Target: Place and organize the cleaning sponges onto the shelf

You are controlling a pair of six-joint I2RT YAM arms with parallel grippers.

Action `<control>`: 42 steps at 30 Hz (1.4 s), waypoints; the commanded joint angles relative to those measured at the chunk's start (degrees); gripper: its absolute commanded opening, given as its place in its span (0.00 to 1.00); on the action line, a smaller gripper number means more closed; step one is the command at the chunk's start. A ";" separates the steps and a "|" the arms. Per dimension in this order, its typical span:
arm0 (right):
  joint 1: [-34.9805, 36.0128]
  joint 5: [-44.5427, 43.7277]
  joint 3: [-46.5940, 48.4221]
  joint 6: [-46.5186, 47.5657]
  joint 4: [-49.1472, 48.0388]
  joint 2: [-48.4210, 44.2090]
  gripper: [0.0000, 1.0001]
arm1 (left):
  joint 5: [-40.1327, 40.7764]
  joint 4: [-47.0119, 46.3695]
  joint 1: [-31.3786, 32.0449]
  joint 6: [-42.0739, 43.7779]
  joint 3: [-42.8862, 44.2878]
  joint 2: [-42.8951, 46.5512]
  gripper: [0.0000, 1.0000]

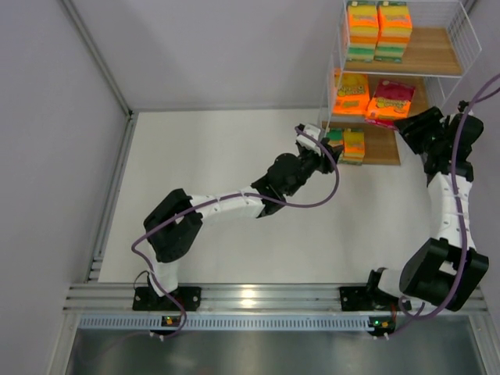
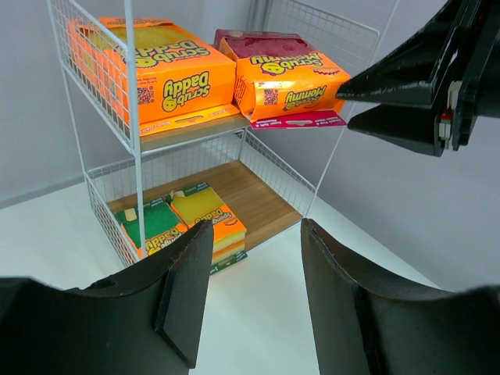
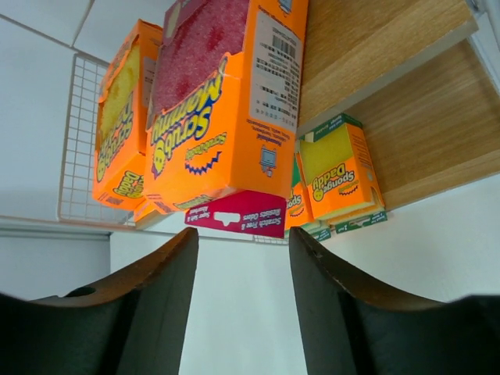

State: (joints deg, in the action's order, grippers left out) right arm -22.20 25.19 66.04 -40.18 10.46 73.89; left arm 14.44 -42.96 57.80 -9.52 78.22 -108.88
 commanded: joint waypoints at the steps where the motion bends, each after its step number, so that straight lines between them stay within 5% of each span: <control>1: -0.39 0.12 -1.79 -2.96 -5.97 1.34 0.49 | 0.33 -2.66 -0.67 -0.41 -0.87 3.41 0.55; 17: 2.68 -2.51 -3.55 -10.09 -15.56 4.51 0.39 | 0.59 -4.15 -2.52 -1.73 -3.42 4.55 0.54; 22: 2.95 -2.34 -0.92 -5.98 -12.05 6.62 0.20 | 1.12 -4.15 -3.13 -1.03 -4.65 5.69 0.55; 42: 2.51 1.88 18.77 14.25 5.19 14.62 0.24 | -0.02 -4.32 -4.45 -1.82 -5.44 6.05 0.55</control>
State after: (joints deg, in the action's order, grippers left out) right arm -19.75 24.53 82.08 -30.35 13.74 87.85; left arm 14.83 -43.40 53.45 -10.85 72.84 -105.38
